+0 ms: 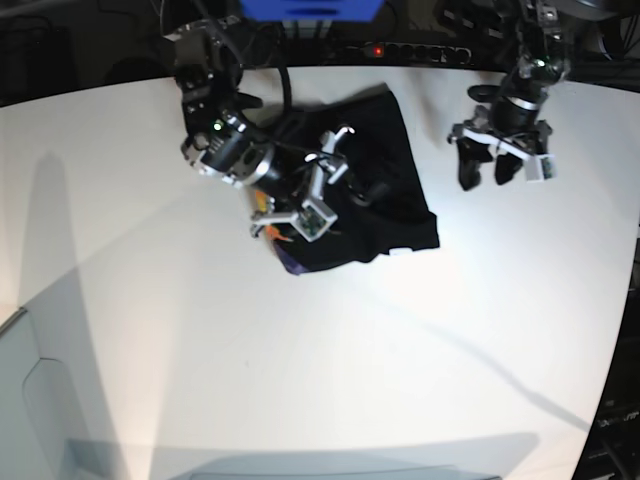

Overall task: Fold the T-shirt properly
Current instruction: 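Release the shirt and lift the right gripper off the bundle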

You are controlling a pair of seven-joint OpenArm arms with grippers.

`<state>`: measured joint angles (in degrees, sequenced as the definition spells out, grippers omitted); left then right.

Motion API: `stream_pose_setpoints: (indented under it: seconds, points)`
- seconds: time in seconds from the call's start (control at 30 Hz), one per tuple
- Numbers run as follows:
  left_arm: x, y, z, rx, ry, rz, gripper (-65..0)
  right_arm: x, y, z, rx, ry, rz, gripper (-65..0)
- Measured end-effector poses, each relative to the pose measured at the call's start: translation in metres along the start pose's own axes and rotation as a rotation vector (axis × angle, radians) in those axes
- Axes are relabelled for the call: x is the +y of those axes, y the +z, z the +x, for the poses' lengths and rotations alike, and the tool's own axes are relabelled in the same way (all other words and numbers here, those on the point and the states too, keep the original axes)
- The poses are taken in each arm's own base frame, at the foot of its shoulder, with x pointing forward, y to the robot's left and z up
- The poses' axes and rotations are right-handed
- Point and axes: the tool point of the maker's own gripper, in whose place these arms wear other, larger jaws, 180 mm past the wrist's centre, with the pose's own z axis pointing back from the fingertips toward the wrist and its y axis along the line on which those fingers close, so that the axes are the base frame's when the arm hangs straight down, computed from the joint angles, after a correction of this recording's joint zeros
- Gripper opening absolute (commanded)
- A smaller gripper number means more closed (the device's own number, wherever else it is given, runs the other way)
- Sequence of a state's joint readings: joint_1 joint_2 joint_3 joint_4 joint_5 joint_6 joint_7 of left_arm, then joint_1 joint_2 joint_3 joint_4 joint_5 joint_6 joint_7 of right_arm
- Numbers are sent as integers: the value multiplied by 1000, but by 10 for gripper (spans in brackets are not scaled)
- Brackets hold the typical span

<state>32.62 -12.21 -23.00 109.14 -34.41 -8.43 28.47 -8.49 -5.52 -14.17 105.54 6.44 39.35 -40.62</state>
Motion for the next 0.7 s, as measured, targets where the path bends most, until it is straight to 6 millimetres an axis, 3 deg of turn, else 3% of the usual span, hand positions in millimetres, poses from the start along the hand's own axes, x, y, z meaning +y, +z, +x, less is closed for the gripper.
stream_pose_setpoints:
  seconds: [0.23, 0.33, 0.57, 0.7]
  points:
    - [58, 22, 29, -82, -3, 164, -271, 4, 8, -29, 65, -14, 7, -312]
    - [73, 29, 38, -107, -2, 205, -269, 6, 9, -32, 67, -19, 9, -327]
    - [87, 36, 48, -137, -2, 247, -269, 19, 3, -34, 75, -15, 50, -572]
    - [87, 37, 47, -135, -1, 248, -269, 31, -5, -46, 110, -24, 91, -610]
